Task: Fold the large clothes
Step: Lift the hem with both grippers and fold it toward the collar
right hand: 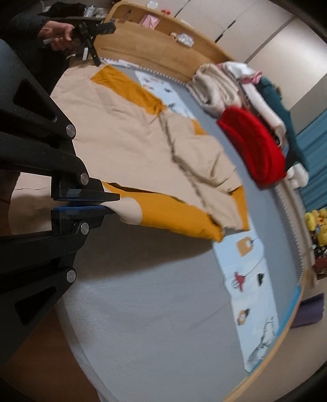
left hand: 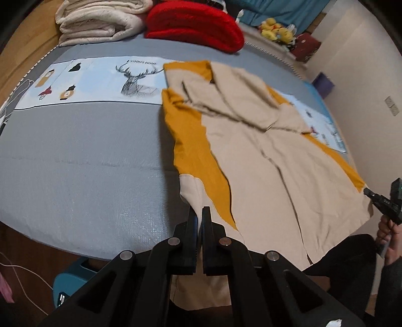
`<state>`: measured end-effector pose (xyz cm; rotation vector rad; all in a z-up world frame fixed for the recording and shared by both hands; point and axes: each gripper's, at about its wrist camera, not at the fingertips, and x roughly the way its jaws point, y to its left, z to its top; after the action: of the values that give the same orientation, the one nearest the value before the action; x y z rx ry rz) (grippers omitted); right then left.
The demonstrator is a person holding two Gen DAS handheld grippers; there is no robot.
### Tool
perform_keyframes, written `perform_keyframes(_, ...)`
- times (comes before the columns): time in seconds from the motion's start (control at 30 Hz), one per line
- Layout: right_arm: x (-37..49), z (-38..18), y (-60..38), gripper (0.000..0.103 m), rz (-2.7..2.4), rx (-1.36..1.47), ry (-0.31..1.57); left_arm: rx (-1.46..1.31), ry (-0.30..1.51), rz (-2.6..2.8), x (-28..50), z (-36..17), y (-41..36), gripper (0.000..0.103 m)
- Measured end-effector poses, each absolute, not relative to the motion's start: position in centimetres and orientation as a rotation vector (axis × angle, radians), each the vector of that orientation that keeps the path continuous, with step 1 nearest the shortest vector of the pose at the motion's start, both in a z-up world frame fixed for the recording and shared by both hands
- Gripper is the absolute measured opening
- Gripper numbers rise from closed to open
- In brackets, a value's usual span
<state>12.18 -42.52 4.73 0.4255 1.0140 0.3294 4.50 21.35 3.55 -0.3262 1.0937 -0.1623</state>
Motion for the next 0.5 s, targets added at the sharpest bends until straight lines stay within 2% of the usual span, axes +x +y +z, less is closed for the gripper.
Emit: perform_keyframes(0.5,-0.7,14.3,-47.3,0.002,0.361,0.422,0.782,-0.394,1.054,-0.321,-6.3,10.7,23.4,0.001)
